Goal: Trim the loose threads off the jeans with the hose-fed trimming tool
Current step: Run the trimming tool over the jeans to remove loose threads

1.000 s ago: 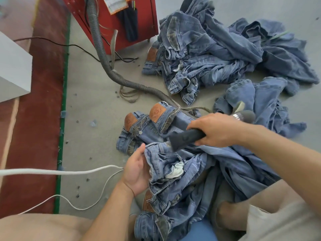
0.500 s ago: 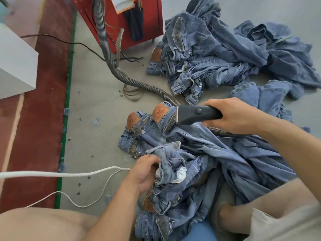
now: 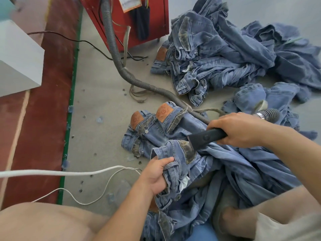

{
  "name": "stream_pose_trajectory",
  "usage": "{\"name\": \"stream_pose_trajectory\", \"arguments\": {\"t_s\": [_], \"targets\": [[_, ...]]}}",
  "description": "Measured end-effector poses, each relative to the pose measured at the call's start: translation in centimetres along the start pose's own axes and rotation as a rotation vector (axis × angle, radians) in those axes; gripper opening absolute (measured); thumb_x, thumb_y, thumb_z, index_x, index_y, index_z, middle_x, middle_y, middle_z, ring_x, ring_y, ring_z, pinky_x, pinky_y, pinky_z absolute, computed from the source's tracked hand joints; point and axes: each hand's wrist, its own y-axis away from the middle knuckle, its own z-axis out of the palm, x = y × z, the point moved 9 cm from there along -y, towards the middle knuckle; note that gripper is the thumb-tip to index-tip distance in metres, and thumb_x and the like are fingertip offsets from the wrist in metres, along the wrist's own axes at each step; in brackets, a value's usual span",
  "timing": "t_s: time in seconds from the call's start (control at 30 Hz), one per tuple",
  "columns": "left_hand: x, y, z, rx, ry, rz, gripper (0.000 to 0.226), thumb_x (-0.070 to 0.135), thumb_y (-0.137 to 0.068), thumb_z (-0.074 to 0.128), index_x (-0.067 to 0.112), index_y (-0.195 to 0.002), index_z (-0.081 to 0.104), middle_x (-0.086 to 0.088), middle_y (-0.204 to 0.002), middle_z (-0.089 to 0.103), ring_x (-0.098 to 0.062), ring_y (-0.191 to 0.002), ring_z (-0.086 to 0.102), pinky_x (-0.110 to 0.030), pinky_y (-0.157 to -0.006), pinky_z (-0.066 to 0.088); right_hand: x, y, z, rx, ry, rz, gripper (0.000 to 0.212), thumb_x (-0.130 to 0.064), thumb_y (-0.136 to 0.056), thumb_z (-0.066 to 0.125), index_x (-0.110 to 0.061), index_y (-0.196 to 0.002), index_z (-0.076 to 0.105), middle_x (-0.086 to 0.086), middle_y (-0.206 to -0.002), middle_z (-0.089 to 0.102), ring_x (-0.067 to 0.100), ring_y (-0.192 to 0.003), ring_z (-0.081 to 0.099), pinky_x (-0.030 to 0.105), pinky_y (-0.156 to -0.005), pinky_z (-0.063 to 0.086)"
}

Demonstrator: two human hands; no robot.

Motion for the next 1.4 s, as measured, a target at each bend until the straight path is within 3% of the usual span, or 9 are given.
{"name": "stream_pose_trajectory", "arguments": {"t_s": [0.13,0.53,0.77,0.83,0.9,1.03,1.13,1.2,1.4], "targets": [[0.7,0.4,0.0,-0.031,-0.019,0.082,0.04,-0.012,-0.097,0.047,-0.013,-0.137,0.052,-0.041,-0.129,0.059,-0.052,-0.112,0.064,-0.063,-0.092,0.056,-3.6,-0.3,1.1,-0.044,0.059,-0.103,0.033,-0.047,-0.091,0.067,-0.045,-0.123,0.056,-0.021,-0.101,0.06,0.012,-0.105,0.062,0.039,-0.094,0.049],[-0.2,1.2,0.2,-0.081,-0.387,0.09,0.054,-0.012,-0.084,0.065,-0.003,-0.135,0.052,-0.028,-0.124,0.068,-0.044,-0.114,0.067,-0.057,-0.098,0.055,-1.5,-0.7,-0.3,-0.036,0.004,0.022,0.029,-0.046,-0.088,0.069,-0.044,-0.114,0.058,-0.019,-0.104,0.068,0.015,-0.101,0.065,0.042,-0.09,0.054],[2.3,-0.5,-5.0,0.379,-0.145,0.056,0.014,-0.01,-0.078,0.06,0.002,-0.086,0.058,-0.017,-0.076,0.063,-0.032,-0.062,0.066,-0.04,-0.062,0.059,-1.8,-0.6,-2.3,0.173,-0.215,0.023,0.028,-0.047,-0.09,0.073,-0.039,-0.113,0.059,-0.015,-0.097,0.065,0.017,-0.094,0.063,0.04,-0.082,0.051],[3.1,-0.2,-7.4,0.562,-0.147,0.08,0.037,-0.005,-0.073,0.059,0.008,-0.106,0.052,-0.013,-0.091,0.055,-0.03,-0.071,0.06,-0.039,-0.066,0.053,0.5,-0.1,-3.1,0.228,-0.248,0.102,0.028,-0.046,-0.091,0.072,-0.039,-0.114,0.058,-0.018,-0.093,0.06,0.017,-0.093,0.06,0.039,-0.079,0.048],[4.9,0.2,-8.2,0.688,-0.492,0.22,0.071,-0.009,-0.078,0.056,0.025,-0.138,0.042,-0.01,-0.121,0.048,-0.025,-0.08,0.06,-0.037,-0.066,0.051,1.2,0.1,-3.0,0.231,-0.246,0.129,0.031,-0.047,-0.093,0.071,-0.038,-0.119,0.057,-0.019,-0.095,0.059,0.017,-0.096,0.059,0.04,-0.08,0.047],[5.7,-0.9,-2.6,0.735,-1.524,0.436,0.04,0.037,-0.094,0.047,0.027,-0.128,0.067,-0.012,-0.158,0.025,-0.035,-0.136,0.034,-0.051,-0.109,0.035,-0.7,-0.1,-1.8,0.169,-0.188,0.055,0.035,-0.049,-0.093,0.067,-0.039,-0.124,0.054,-0.011,-0.108,0.064,0.021,-0.103,0.062,0.046,-0.09,0.052],[3.5,-3.6,-1.0,0.699,-1.853,0.2,0.111,0.09,-0.08,0.015,0.011,-0.154,0.043,-0.018,-0.169,0.009,-0.042,-0.154,-0.004,-0.066,-0.118,-0.001,-1.5,-0.3,-0.9,0.156,-0.111,0.02,0.036,-0.052,-0.094,0.064,-0.04,-0.126,0.052,-0.01,-0.113,0.064,0.02,-0.106,0.062,0.045,-0.09,0.05],[2.7,-4.9,-0.2,0.681,-2.033,0.163,0.126,0.101,-0.071,0.021,0.009,-0.157,0.029,-0.025,-0.167,0.01,-0.052,-0.152,-0.006,-0.074,-0.114,-0.005,-1.8,-0.4,-0.4,0.157,-0.071,0.001,0.036,-0.053,-0.094,0.064,-0.04,-0.126,0.052,-0.012,-0.112,0.063,0.019,-0.108,0.062,0.042,-0.088,0.048],[3.1,-5.2,-1.5,0.689,-1.904,0.277,0.049,0.058,-0.101,0.032,0.027,-0.135,0.049,-0.01,-0.156,0.037,-0.042,-0.15,0.018,-0.078,-0.11,0.021,-1.2,-0.2,-0.4,0.168,-0.081,0.009,0.038,-0.054,-0.095,0.063,-0.041,-0.129,0.051,-0.012,-0.113,0.063,0.018,-0.107,0.062,0.042,-0.087,0.048]]}}
